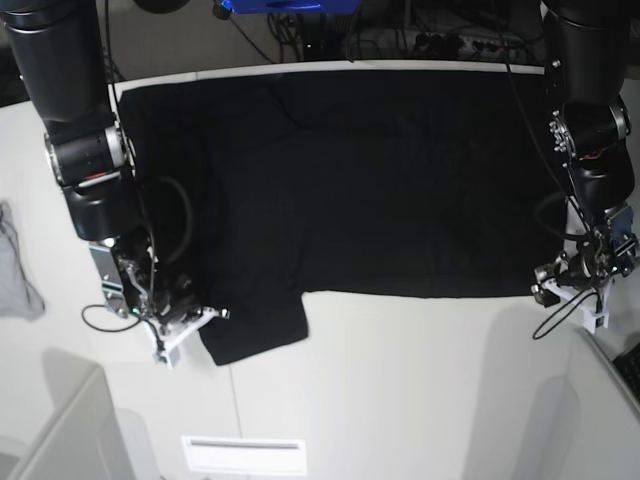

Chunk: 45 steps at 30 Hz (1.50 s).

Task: Fold the T-shirt properly
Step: 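Reach the left gripper to the other hem corner and grasp it, then lift the hem with both grippers and fold it toward the collar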

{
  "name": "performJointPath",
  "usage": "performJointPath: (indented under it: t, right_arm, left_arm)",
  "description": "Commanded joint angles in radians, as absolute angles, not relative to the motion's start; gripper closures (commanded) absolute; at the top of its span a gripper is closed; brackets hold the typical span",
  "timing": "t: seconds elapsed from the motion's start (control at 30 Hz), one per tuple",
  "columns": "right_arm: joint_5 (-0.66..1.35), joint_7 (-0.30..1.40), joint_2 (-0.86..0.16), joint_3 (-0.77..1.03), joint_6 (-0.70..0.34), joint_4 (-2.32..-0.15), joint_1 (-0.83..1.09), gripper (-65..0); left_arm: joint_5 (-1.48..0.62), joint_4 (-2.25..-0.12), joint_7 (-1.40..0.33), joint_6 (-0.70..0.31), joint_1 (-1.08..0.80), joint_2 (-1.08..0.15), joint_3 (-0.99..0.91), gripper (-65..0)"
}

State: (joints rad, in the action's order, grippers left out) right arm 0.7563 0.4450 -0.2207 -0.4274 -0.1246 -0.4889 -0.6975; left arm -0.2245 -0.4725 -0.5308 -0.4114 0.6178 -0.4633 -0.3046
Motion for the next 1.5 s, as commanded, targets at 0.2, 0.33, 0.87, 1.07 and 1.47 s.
performJointPath:
  t: [0.2, 0.33, 0.87, 1.07, 1.47]
  right_arm:
    - [0.754, 0.446, -0.231, -0.427, -0.125, -0.501, -0.725, 0.0]
    - [0.754, 0.446, -0.232, -0.426, -0.125, -0.501, -0.725, 0.0]
    - [0.753, 0.355, -0.243, -0.426, -0.127, -0.585, -0.688, 0.0]
    - [0.753, 0.358, -0.272, -0.424, -0.127, -0.677, -0.656, 0.0]
    - [0.753, 0.361, -0.329, -0.424, -0.127, -0.802, -0.587, 0.0]
  left_arm:
    - [-0.234, -0.461, -0.495, -0.415, 0.642, -0.441, -0.265, -49.4]
    - [-0.239, -0.460, -0.495, -0.415, 0.633, -0.435, -0.268, -42.1]
    - [-0.242, -0.762, -0.504, -0.418, 0.450, -0.435, -0.269, 0.0]
    - [-0.243, -0.845, -0.564, -0.420, 0.432, -0.435, -0.271, 0.0]
    - [-0.410, -1.046, -0.645, -0.420, 0.328, -0.444, -0.272, 0.0]
